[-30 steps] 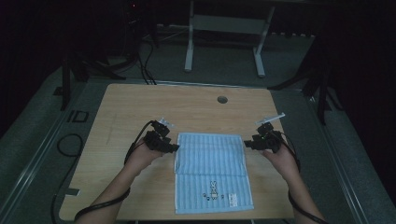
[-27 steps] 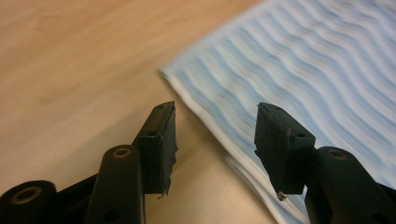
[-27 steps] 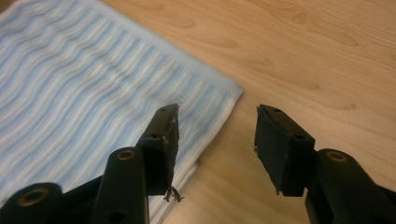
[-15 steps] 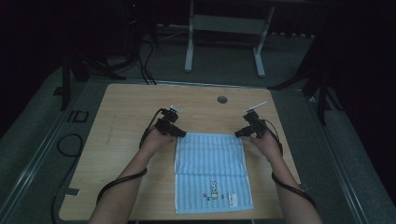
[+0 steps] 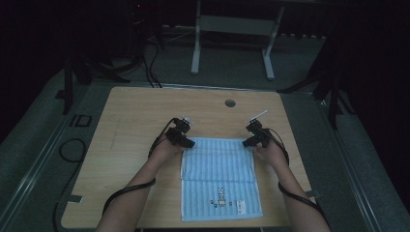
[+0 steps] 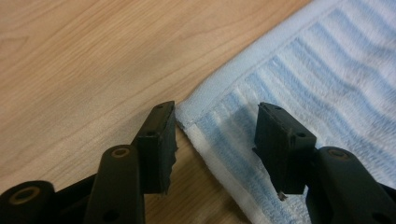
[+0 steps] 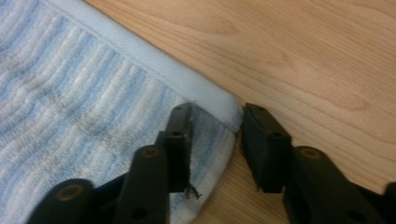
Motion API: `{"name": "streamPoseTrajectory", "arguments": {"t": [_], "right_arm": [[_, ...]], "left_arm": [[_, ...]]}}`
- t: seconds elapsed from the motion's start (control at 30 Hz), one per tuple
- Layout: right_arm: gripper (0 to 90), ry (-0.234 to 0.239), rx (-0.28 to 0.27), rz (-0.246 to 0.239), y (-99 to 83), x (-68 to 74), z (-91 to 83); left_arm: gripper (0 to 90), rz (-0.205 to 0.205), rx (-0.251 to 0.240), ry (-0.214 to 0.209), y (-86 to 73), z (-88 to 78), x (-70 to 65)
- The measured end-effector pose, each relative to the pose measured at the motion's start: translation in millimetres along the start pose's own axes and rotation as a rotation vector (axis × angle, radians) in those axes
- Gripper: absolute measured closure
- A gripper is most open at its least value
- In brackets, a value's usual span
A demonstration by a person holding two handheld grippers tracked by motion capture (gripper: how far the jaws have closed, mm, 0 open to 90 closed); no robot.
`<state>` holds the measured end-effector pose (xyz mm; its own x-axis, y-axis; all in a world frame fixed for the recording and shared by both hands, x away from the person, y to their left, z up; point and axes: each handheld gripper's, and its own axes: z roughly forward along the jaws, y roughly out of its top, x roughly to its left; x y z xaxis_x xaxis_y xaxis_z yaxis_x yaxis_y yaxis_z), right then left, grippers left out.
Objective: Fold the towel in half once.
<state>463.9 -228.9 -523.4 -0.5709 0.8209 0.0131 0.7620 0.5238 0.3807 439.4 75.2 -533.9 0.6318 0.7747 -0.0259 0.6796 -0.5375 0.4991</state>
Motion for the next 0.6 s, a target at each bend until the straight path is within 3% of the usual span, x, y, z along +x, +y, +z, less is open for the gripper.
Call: {"name": "streamPoseTrajectory", "arguments": {"t": [0.1,0.23,0.33,0.4,0.6], "right_arm": [[80.9,0.018,-0.004,-0.018,0.3,2.0,0.2],[83.4,0.004,0.009,-0.043,3.3,5.1,0.3],[83.6,0.015,-0.019,-0.040,5.7,3.2,-6.5],[83.5,0.034,-0.055,-0.027,10.4,-1.5,-18.5],[83.5,0.082,-0.157,-0.017,33.2,-10.2,-60.9]], "left_arm": [[63.2,0.010,-0.003,-0.023,0.8,-0.4,-3.8],[83.9,-0.005,-0.009,-0.058,3.0,0.2,-5.2],[86.5,-0.015,-0.050,-0.066,6.3,-10.0,-2.5],[86.6,-0.033,-0.084,-0.087,11.0,-22.0,1.3],[86.6,-0.079,-0.199,-0.101,34.5,-66.3,15.3]]}}
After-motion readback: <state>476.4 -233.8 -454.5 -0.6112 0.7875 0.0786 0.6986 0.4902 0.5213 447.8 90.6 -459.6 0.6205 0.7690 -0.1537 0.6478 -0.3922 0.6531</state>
